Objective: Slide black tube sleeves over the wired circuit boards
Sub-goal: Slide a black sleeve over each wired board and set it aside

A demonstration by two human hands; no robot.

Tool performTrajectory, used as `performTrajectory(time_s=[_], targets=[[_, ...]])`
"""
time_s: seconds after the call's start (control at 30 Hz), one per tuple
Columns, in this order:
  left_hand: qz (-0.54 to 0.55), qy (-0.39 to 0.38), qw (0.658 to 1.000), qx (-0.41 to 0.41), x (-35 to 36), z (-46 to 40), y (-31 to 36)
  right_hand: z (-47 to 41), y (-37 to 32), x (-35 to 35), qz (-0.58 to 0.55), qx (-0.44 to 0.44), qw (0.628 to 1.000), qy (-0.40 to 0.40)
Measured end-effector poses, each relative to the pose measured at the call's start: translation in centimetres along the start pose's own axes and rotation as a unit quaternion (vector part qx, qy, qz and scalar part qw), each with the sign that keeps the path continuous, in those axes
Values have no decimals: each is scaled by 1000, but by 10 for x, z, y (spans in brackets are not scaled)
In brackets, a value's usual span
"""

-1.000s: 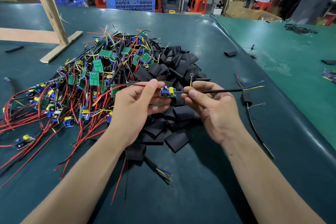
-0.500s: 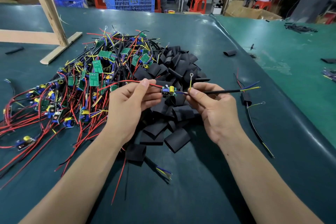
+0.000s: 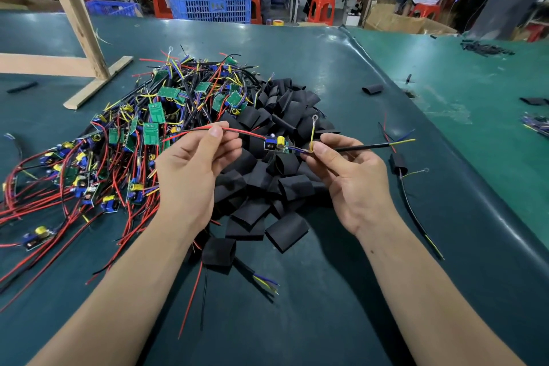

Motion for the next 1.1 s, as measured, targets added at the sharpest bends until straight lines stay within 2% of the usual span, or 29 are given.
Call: performTrajectory(time_s=[0.2,0.37,0.5,0.57,0.7,0.93,1.03,1.1], targets=[[-10,16,999,35,-3,-2,5,1,-4,2,7,2,1000,-2],[40,-51,998,-4,3,-1,4,2,-5,2,8,-2,1000,6],[51,-33,998,-1,3,-1,7,3,-8,2,5,-5,1000,2],[75,-30,997,-22,1,-3,8,3,-7,3,11,-3,1000,-10],[165,-83,978,-100,1,-4,7,4,-5,6,26,1,999,-20],[255,-96,951,-148,-1,-1,8,6,-2,8,29,-4,999,-14],[231,-102,955,-152,0,-3,7,4,-1,5,-10,5,1000,2],[183,-93,970,-128,-1,-5,6,2,-2,3,-30,6,999,8]])
Point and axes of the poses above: each hand's wrist, its own z-axis away from the middle knuckle, its own x-axis out of the palm, y = z × x, the point moved 4 cm from there along -z, towards the middle knuckle, and after that the axes turned 9 degrees about -z, right-handed, at the moved point
